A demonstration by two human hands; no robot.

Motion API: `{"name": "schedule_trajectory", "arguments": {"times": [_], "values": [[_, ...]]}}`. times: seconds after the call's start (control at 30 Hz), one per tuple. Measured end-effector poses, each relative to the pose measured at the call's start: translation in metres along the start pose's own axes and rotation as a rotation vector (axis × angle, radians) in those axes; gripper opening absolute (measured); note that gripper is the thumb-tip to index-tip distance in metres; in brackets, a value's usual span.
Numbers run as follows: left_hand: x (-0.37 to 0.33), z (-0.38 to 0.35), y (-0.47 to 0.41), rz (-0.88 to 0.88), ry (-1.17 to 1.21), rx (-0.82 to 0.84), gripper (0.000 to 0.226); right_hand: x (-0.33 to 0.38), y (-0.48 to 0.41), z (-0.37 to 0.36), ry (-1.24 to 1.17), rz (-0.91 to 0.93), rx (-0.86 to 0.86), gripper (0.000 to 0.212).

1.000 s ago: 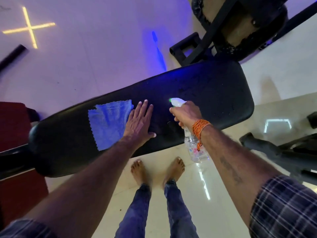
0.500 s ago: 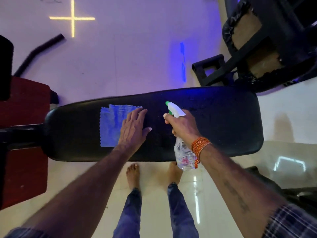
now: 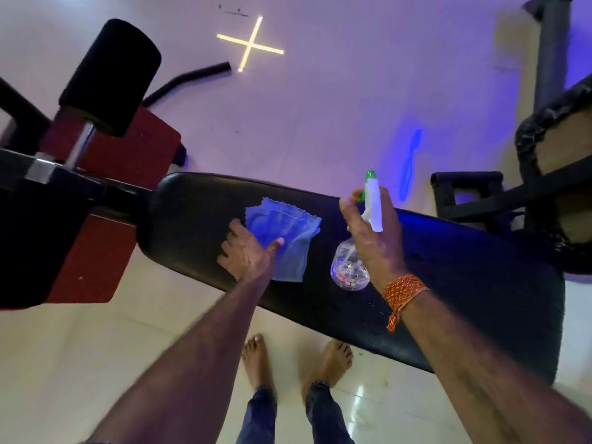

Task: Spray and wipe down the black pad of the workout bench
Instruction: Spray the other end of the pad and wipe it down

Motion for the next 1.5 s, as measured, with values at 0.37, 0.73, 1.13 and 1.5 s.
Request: {"name": "schedule_trajectory", "arguments": {"times": [0.37, 0.73, 1.13, 1.5], "values": [[0.051, 0.035, 0.001, -0.029, 0.831, -0.009, 0.030, 0.035, 0.001, -0.079, -0.040, 0.146, 0.115, 0.052], [0.102, 0.057, 0.017, -0.042, 0.956, 0.048, 0.019, 0.014, 0.034, -0.099, 0.228, 0.039, 0.248, 0.065], [0.105, 0.049, 0.024, -0.105, 0.931, 0.119, 0.018, 0.003, 0.060, -0.108, 0.349, 0.078, 0.219, 0.032], [0.104, 0.041, 0.041, -0.049, 1.034, 0.295, 0.029, -0.022, 0.077, -0.082, 0.328, 0.054, 0.227, 0.082]]}}
Point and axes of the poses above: each hand's wrist, its own y-axis away from the middle knuckle, its own z-axis out of the back of the hand, x = y × z, the point moved 4 cm from there along -y, towards the middle knuckle, and after that the axes turned 2 degrees about -y, right-handed, at the moved point
